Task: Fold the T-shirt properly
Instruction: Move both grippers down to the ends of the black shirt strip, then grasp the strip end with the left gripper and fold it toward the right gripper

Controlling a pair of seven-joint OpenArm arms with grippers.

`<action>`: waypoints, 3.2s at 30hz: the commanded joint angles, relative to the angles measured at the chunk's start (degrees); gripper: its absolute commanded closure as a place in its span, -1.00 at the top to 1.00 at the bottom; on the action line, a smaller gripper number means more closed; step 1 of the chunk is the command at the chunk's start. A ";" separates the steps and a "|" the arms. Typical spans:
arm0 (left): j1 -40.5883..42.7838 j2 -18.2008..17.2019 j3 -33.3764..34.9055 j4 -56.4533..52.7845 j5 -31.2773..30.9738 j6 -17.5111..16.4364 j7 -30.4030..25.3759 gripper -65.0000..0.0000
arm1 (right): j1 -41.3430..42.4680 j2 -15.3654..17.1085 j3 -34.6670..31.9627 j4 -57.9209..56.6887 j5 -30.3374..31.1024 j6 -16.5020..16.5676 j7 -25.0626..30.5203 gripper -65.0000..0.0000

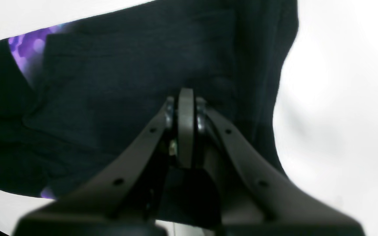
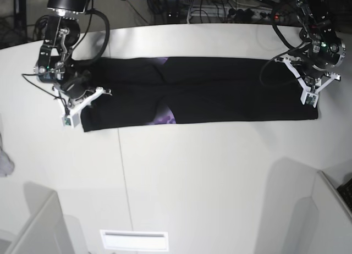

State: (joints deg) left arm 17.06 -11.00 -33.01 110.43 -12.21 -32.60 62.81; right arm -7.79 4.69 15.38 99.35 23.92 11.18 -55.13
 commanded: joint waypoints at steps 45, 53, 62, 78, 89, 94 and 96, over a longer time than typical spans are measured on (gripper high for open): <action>-0.49 -6.53 -34.81 -19.05 -26.78 -7.40 -5.88 -0.18 | -0.96 0.72 0.14 1.00 0.56 0.29 0.94 -1.00; -3.13 -7.59 -32.35 -24.85 -26.87 -7.40 -5.88 0.89 | -1.04 0.72 0.14 1.00 0.56 0.29 0.94 -1.00; -8.75 -9.00 -23.47 -35.22 -26.78 -7.40 -5.88 0.85 | -1.13 0.54 0.14 1.00 0.56 0.29 0.94 -1.00; -9.28 -9.35 -12.48 -43.31 -26.78 -7.40 -11.16 -0.35 | -1.22 0.63 0.14 1.00 0.56 0.29 0.94 -1.00; -8.93 -12.78 -13.01 -42.96 -26.78 -7.40 -14.67 -1.00 | -3.42 0.10 0.23 5.40 0.65 7.24 1.11 -1.00; -8.58 -14.36 -13.01 -42.70 -26.78 -7.40 -16.26 -1.00 | -4.82 -0.78 0.49 6.63 0.65 8.03 1.20 -1.00; -7.96 -14.62 -13.09 -41.29 -26.69 -7.40 -16.34 -1.00 | -5.18 -0.78 0.40 6.54 0.65 8.03 1.29 -1.00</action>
State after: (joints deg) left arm 8.99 -24.18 -45.67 67.81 -37.74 -39.46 47.75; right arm -13.43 3.49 15.75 104.79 23.68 19.07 -55.11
